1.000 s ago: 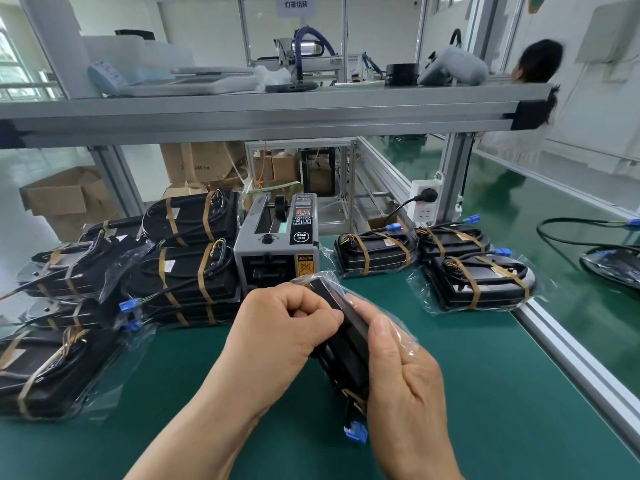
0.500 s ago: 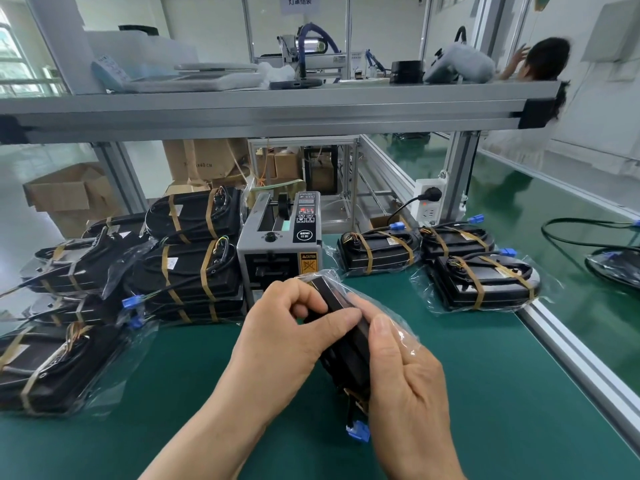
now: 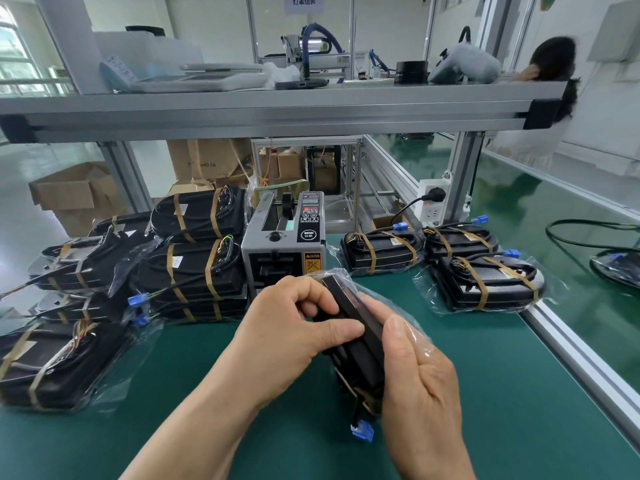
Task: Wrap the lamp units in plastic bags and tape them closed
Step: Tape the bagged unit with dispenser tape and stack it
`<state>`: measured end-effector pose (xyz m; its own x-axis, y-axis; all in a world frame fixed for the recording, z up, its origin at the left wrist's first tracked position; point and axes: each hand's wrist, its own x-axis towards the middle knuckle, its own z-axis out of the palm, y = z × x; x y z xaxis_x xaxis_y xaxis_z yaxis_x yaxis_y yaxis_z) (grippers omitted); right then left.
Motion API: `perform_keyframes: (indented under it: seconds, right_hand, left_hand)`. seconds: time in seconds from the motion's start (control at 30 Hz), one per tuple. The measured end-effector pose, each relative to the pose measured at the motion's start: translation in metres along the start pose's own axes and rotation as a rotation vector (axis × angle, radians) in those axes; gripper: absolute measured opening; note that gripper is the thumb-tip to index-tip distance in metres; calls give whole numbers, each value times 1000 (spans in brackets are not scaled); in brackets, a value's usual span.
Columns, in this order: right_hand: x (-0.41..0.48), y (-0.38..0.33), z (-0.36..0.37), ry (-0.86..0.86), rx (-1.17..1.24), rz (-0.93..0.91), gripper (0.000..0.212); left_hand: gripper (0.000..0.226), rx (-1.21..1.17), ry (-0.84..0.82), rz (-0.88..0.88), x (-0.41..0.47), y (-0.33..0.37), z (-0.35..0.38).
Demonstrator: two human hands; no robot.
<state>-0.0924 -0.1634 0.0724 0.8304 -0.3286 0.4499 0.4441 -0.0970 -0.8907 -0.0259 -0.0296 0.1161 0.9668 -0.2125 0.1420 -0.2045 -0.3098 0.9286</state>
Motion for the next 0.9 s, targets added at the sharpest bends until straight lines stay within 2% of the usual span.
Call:
perform_keyframes:
  seconds: [0.07,0.17,0.3,0.37,0.4,0.47,0.53,0.63,0.77,0.83,0.9]
  right_hand:
    - [1,1,-2,-13,23,17,39]
    - [3,2,-5,-23,68,46,39]
    - [4,5,-8,-24,100,24,37]
    - [4,12,-8,-15,164,41,39]
    - [4,16,-6,-10,199,48,39]
    - [3,25,-1,12,238,35,39]
    - [1,34,6,22,252,19,38]
    - [-1,48,12,-53,186,34,44]
    - [-5,53,6,-185,365,219,40]
    - [-5,50,-2,-203,348,285,41]
    - [-3,44,-8,-146,250,284,42]
  left_hand:
    - [29,-84,-7,-20,4,0,0]
    - [36,-132,14,-29,6,-1,2]
    - [69,-146,116,-87,6,-10,7]
    - [85,-207,54,-127,4,-13,9]
    - [85,-262,-22,-139,5,-12,8]
    - [65,-299,-167,-106,7,-8,7]
    - [50,-192,-169,-3,11,-5,2]
    - [43,-17,-128,106,15,-5,-6]
    - [46,123,-109,156,6,-16,-6]
    - [52,186,-85,195,0,-22,-3]
    - [63,239,-53,220,-5,-28,2]
